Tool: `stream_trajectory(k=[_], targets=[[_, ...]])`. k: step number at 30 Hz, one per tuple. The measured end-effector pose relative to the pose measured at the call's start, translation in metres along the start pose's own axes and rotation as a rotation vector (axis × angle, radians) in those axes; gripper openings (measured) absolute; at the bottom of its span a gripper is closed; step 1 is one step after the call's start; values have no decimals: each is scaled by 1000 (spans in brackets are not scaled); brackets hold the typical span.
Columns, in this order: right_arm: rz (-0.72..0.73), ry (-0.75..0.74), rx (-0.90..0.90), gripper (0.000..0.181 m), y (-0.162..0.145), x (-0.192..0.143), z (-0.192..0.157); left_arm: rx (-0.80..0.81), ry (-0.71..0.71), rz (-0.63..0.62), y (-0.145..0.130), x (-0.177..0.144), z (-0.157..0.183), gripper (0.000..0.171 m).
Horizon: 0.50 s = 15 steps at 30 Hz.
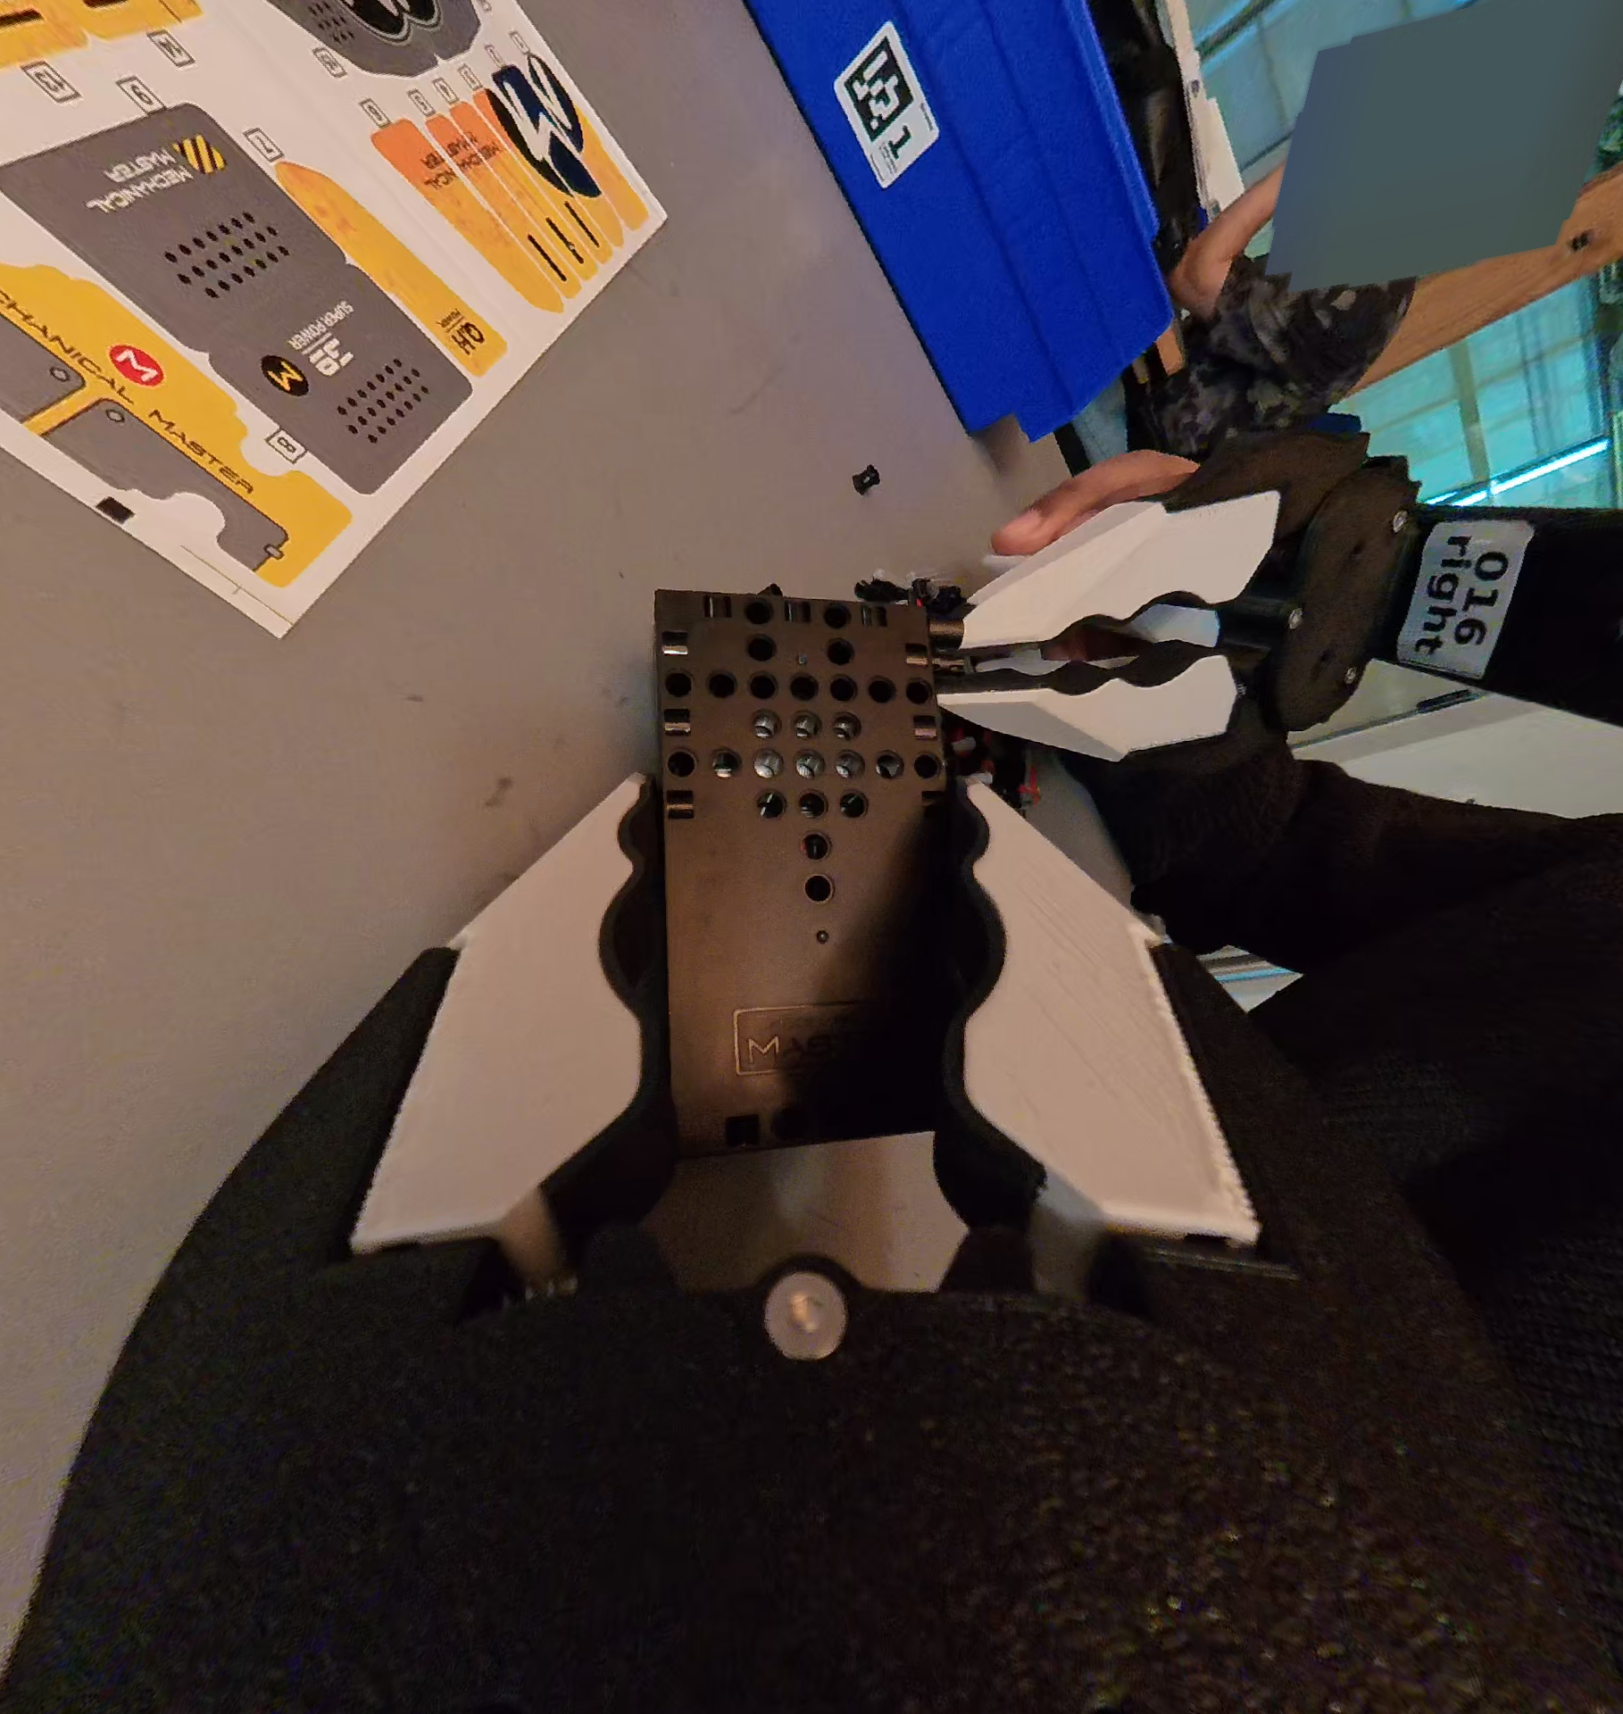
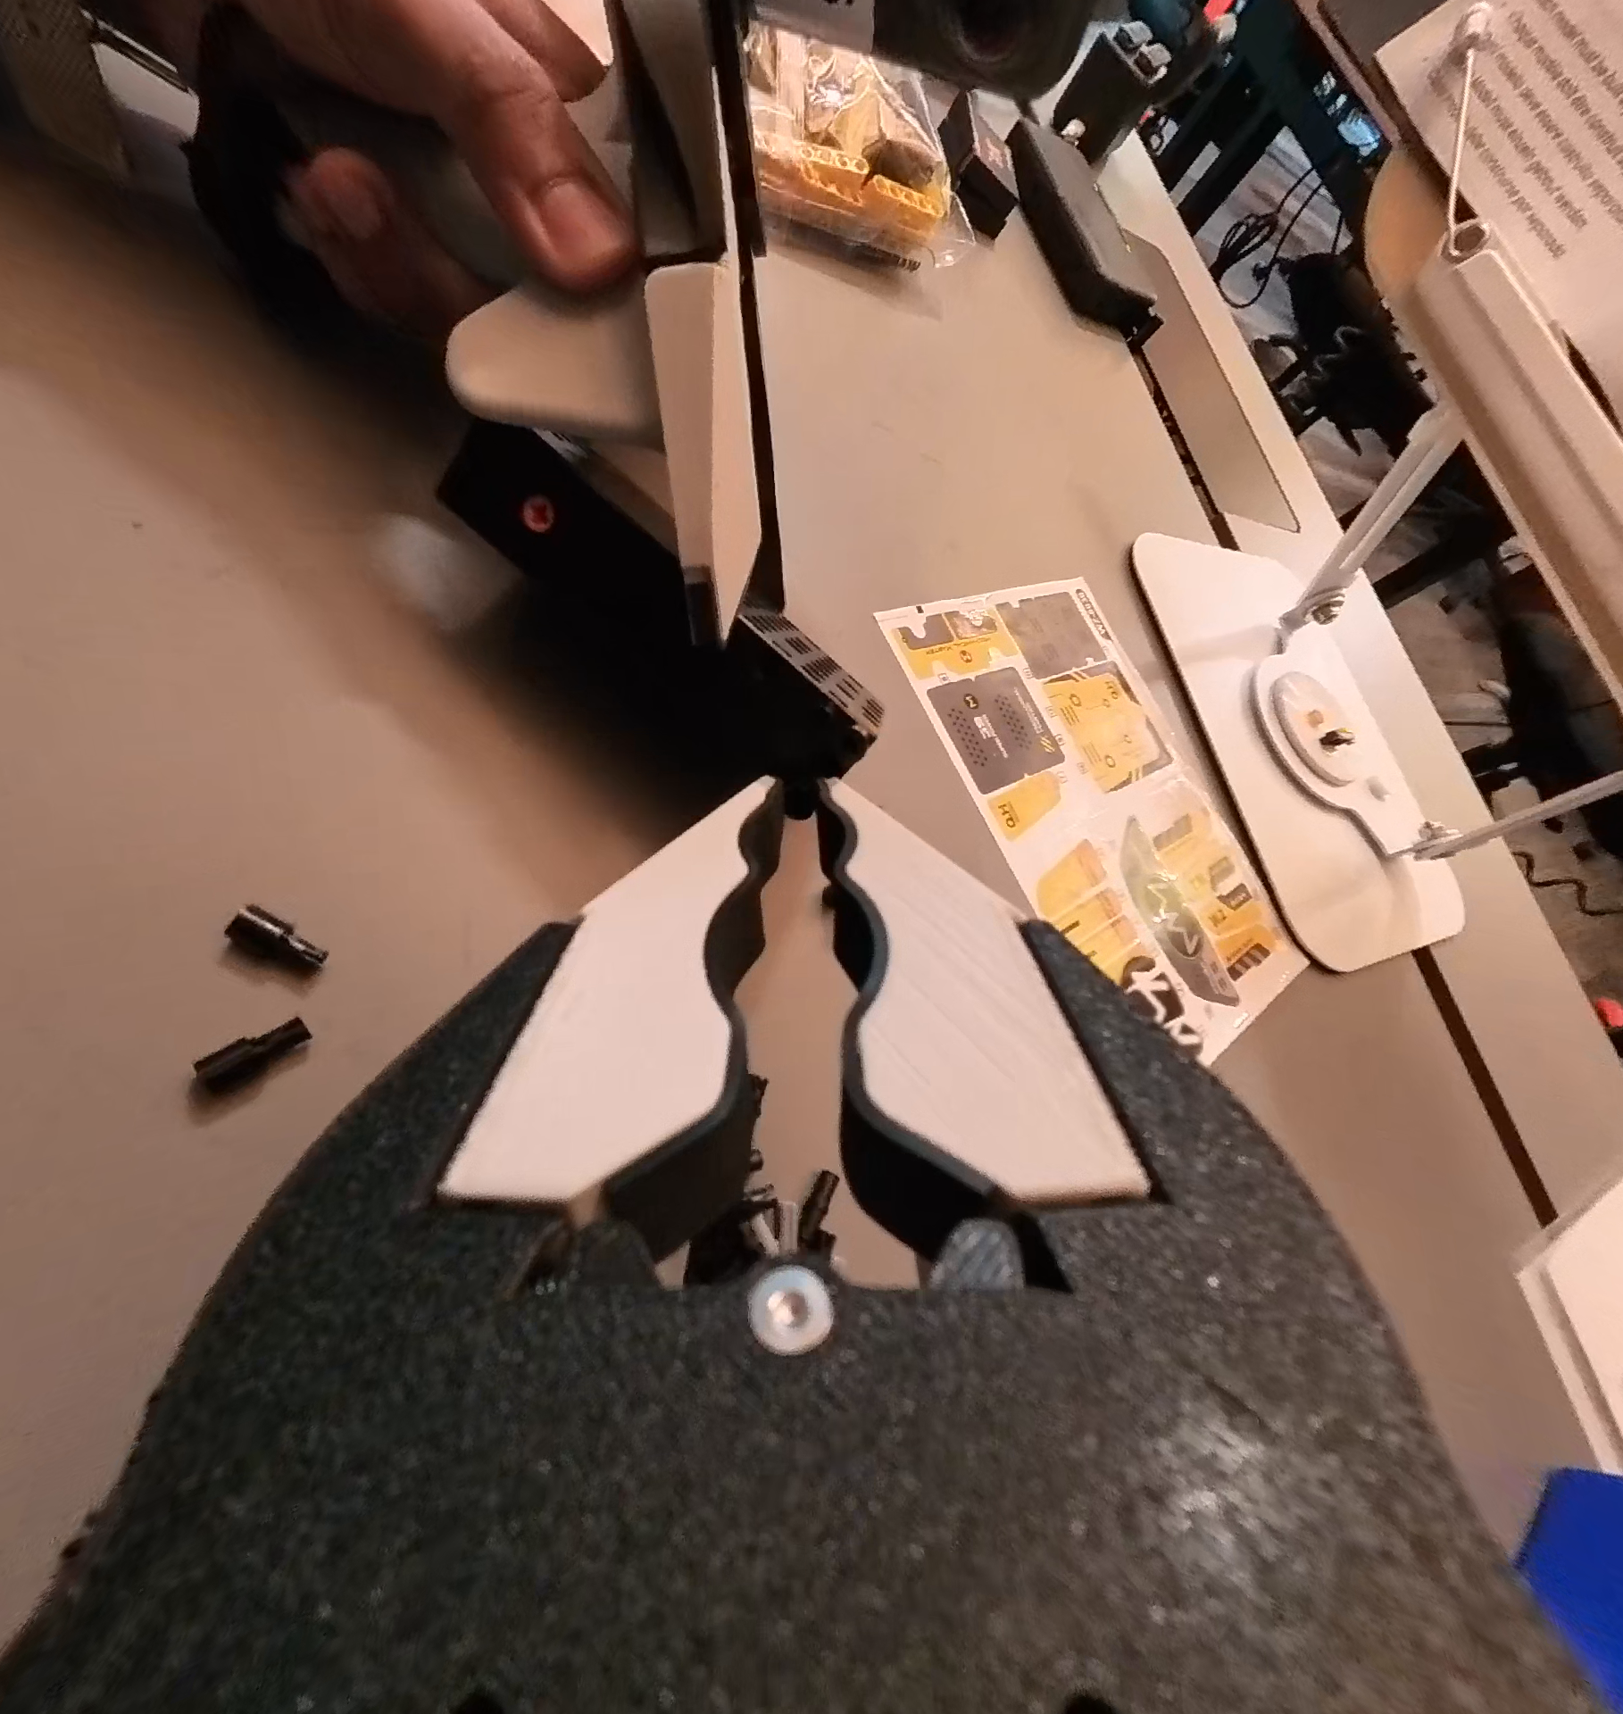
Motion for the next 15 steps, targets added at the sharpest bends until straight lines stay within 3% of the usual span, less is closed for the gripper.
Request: stream_trajectory(k=[15], targets=[[13,13,88,7,0,2,2,-13,-14,6,1,-1,-1,62]])
Point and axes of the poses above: each gripper's, where its closed fingertips meet, x out along the fingers, y out of its top, z = x × y across the jaws, the point moved 3 cm from there along -x, back along the fingers, and after that the axes turned 13 degrees about -z, right-handed, at the moved point
